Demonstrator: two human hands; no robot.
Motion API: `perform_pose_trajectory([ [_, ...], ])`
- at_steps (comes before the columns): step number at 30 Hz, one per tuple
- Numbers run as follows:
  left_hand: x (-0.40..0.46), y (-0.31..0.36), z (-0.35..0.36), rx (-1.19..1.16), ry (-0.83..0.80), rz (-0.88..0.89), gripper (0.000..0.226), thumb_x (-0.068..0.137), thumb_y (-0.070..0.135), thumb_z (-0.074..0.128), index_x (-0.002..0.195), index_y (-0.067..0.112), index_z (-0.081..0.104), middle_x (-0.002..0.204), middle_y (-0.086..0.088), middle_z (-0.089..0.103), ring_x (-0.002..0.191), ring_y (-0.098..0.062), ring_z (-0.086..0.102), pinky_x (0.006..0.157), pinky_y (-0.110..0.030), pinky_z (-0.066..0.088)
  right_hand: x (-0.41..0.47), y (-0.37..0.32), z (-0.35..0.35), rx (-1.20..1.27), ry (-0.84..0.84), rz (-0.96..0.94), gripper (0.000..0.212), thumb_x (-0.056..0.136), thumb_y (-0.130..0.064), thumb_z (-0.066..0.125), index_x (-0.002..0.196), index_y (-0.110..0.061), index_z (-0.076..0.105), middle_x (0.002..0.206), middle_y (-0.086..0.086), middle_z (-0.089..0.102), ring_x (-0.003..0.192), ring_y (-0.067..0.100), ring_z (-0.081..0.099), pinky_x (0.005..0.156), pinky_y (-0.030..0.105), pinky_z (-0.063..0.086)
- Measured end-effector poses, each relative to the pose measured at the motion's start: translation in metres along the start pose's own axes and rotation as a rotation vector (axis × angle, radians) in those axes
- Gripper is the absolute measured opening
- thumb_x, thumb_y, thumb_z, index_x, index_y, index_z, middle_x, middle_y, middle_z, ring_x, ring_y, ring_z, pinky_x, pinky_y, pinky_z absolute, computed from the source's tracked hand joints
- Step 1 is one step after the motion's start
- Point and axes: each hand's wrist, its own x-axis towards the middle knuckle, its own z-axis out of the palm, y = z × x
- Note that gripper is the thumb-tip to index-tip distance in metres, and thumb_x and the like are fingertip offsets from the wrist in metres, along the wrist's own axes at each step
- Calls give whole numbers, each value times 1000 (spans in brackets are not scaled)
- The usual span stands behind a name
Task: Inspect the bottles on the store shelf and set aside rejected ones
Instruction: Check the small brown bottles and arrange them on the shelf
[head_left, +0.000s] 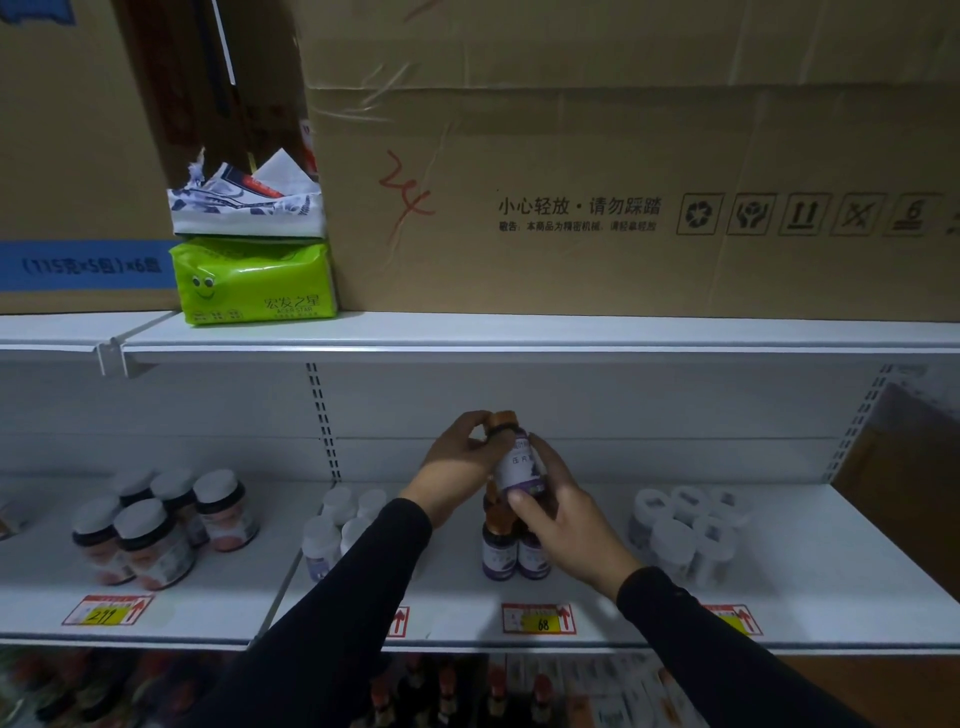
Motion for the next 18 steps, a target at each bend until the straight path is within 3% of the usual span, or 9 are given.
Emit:
perform_pose_trajectory([
  [3,3,-1,0,-15,20,-117,38,94,48,56,119,20,61,112,-6,69,92,-20,68,61,-21,50,-1,-4,-4,3,3,-29,75,88,-44,68,148,-41,24,127,-15,57,116,0,57,97,22,49],
  [6,5,1,0,-10,30,-291,45,96,53,48,97,12,67,87,-11,71,75,-24,65,64,-27,52,-1,-8,-5,-11,15,-37,81,81,-42,76,146,-42,28,118,-22,58,109,-4,59,95,20,50],
  [9,4,0,0,-44,45,-393,51,94,56,49,84,9,66,68,-10,64,62,-22,58,61,-25,48,-1,-11,-5,-22,27,-51,83,79,-39,78,146,-42,28,105,-14,67,97,-1,64,87,21,54],
  [14,1,-1,-2,-70,45,-435,51,94,56,50,86,8,64,71,-11,66,59,-19,57,58,-23,47,-1,-10,-5,-11,19,-44,81,80,-36,78,144,-42,29,101,-9,68,94,1,65,83,19,54],
  [18,0,1,-2,-102,33,-398,45,94,52,54,90,9,66,69,-9,67,65,-21,62,64,-26,50,-1,-6,-4,-12,6,-27,84,80,-40,76,147,-39,26,107,-15,65,99,-2,63,85,14,50],
])
